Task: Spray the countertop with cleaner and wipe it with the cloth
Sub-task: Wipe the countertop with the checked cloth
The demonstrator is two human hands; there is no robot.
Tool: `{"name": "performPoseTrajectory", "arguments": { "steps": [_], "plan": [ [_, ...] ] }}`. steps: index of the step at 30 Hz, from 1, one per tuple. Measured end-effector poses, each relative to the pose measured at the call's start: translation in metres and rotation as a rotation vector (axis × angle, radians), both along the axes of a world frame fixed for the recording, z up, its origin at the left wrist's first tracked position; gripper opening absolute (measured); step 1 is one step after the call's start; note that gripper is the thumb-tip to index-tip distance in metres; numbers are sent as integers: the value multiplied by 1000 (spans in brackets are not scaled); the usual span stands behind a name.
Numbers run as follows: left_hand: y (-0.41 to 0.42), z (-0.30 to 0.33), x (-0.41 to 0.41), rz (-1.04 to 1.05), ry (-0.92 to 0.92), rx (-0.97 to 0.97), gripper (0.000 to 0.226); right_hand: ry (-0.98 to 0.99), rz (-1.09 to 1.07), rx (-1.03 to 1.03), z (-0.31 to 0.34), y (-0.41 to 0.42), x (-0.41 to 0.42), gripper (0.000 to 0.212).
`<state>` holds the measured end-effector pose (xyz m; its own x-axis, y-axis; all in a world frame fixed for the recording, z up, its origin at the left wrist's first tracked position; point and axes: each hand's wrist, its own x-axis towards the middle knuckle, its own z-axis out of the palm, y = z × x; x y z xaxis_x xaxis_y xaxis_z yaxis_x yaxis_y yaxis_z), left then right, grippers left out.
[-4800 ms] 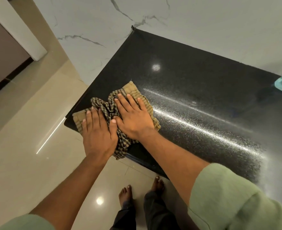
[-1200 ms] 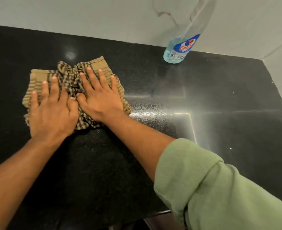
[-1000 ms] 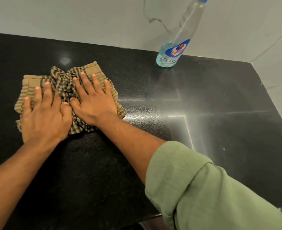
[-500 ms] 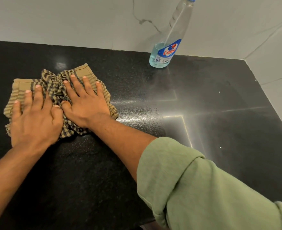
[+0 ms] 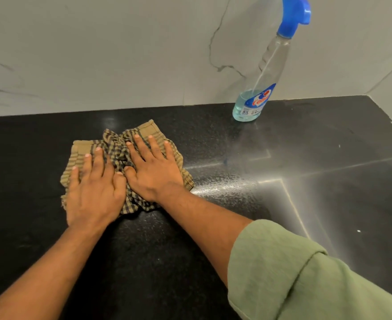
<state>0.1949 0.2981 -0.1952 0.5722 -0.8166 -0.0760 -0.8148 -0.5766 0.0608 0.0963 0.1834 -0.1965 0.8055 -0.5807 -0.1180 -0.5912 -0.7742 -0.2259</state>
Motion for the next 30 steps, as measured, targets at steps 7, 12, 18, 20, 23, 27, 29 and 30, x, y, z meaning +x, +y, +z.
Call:
{"name": "performPoseTrajectory", "arguments": {
  "steps": [7, 12, 18, 20, 23, 27, 29, 30],
  "plan": [
    [8, 0, 1, -35, 12, 13, 81, -17, -98, 28, 2, 17, -4, 66],
    [37, 3, 5, -148, 64, -22, 78, -16, -156, 27, 3, 52, -13, 69],
    [86, 7, 10, -277, 110, 18, 66, -30, -226, 34, 5, 109, -28, 68],
    [103, 8, 6, -265, 113, 27, 64, -12, -262, -22, 2, 126, -36, 67],
    [120, 6, 2, -182, 164, 16, 65, 18, -390, -65, -2, 142, -43, 66],
    [127, 0, 9, -140, 241, 92, 66, 7, -465, -49, -2, 148, -36, 72],
    [126, -4, 14, -130, 226, 101, 68, 24, -482, -62, -1, 147, -28, 73],
    [124, -8, 18, -116, 220, 95, 69, 28, -492, -70, 0, 147, -25, 72]
  ]
}}
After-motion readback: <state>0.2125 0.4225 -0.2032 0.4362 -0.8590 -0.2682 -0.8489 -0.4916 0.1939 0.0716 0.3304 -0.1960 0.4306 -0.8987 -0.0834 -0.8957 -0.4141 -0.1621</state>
